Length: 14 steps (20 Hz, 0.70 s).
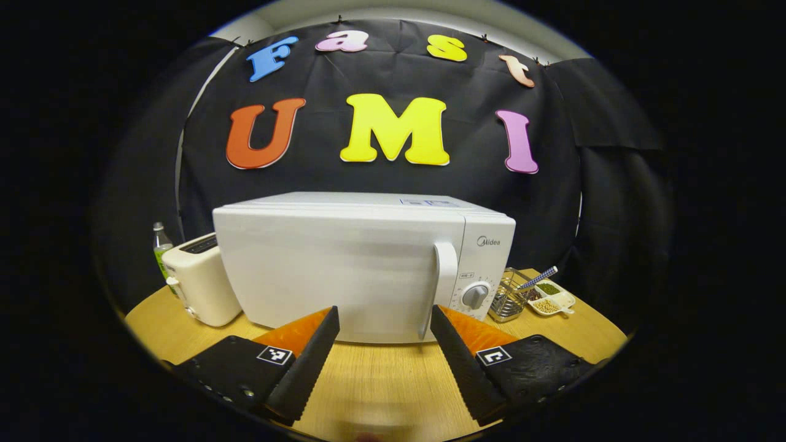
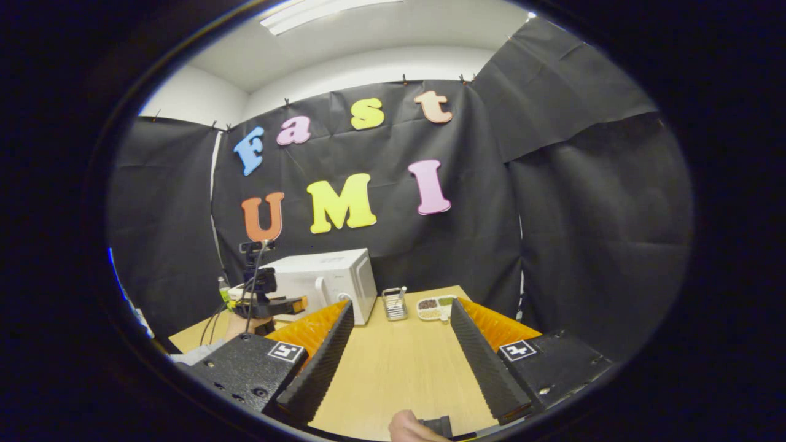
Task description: Open the microwave oven with the left hand, put the food in, and close the microwave oven.
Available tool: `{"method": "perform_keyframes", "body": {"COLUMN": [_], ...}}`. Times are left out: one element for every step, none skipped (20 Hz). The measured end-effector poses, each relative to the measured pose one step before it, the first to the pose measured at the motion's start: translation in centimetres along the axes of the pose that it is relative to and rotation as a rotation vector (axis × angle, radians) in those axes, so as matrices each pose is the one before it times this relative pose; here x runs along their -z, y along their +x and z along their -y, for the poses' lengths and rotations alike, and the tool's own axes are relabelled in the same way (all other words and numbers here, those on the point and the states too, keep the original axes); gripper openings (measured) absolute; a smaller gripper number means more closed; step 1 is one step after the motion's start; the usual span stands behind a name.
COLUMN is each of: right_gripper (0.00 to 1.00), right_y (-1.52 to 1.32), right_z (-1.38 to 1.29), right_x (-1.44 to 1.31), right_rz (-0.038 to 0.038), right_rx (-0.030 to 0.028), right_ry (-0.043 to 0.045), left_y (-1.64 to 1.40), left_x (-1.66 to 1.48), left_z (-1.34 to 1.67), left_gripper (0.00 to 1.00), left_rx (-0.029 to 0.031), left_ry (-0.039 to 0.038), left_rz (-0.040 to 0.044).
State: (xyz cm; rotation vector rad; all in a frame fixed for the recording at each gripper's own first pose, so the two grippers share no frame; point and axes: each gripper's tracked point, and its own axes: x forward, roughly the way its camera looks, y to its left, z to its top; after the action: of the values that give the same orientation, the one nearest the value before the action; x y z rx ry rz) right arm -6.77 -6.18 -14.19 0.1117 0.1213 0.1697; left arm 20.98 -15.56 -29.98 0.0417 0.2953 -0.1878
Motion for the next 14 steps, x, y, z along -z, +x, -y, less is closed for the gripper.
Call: {"method": "perform_keyframes", "body": {"right_gripper": [1.0, 0.91, 0.91, 0.91, 1.0, 1.0, 1.0, 1.0, 1.0, 0.91, 0.91, 0.91, 1.0, 1.0], "right_y": [-0.309, -0.344, -0.312, -0.357, -0.175, -0.126, 0.02, 0.121, 0.18, 0.057, 0.065, -0.016, -0.016, 0.032], "right_z": [-0.141, -0.29, -0.382, -0.231, -0.214, -0.162, -0.055, 0.09, 0.103, -0.507, -0.557, -0.612, -0.678, -0.554], "right_x": [-0.222, -0.116, -0.301, -0.216, -0.299, -0.193, -0.552, -0.474, -0.427, -0.64, -0.452, -0.378, -0.444, -0.159], "right_rz": [0.00503, 0.00557, 0.00644, 0.0078, 0.00707, 0.0057, 0.01214, 0.00562, 0.0038, 0.01062, 0.00639, 0.00759, 0.00624, 0.00307], "right_rx": [0.00342, -0.00128, -0.00251, -0.00166, 0.00066, 0.00511, 0.01035, 0.02274, 0.02121, 0.00894, 0.00118, -0.00489, -0.00846, -0.00741], "right_ry": [-0.00066, 0.00012, 0.00061, 0.00137, 0.00052, -0.00278, -0.01042, -0.01556, -0.01768, -0.01601, -0.01226, -0.00363, 0.00235, 0.00139], "left_y": [-1.632, -1.72, -1.643, -1.753, -1.802, -1.52, -1.459, -1.58, -1.608, -1.274, -1.292, -1.186, -1.495, -1.574], "left_x": [-0.947, -0.997, -1.085, -0.879, -0.975, -0.775, -0.881, -0.422, -0.604, -0.79, -0.652, -0.384, -0.059, 0.021], "left_z": [-0.65, -0.629, -0.57, -0.758, -0.887, -0.666, -0.438, -0.155, -0.691, -1.144, -0.984, -0.503, 0.028, -0.025], "left_gripper": [0.93, 0.82, 0.93, 0.93, 0.93, 0.93, 0.93, 0.93, 0.92, 0.92, 0.92, 0.92, 0.92, 0.92], "left_rx": [-0.02041, -0.01604, -0.01507, -0.0236, -0.02138, -0.01358, -0.00064, 0.0076, -0.00965, -0.02507, -0.02366, -0.00816, 0.01746, 0.0064], "left_ry": [0.00604, 0.0063, 0.00091, 0.00661, 0.00511, -0.01234, -0.02823, -0.03497, -0.03097, -0.01753, -0.00978, -0.0145, -0.01719, -0.0234], "left_rz": [0.0149, 0.01628, 0.01226, 0.00815, 0.01444, 0.01912, 0.01602, 0.00795, 0.00346, 0.01009, 0.0057, -0.00187, -0.01765, -0.00974]}}
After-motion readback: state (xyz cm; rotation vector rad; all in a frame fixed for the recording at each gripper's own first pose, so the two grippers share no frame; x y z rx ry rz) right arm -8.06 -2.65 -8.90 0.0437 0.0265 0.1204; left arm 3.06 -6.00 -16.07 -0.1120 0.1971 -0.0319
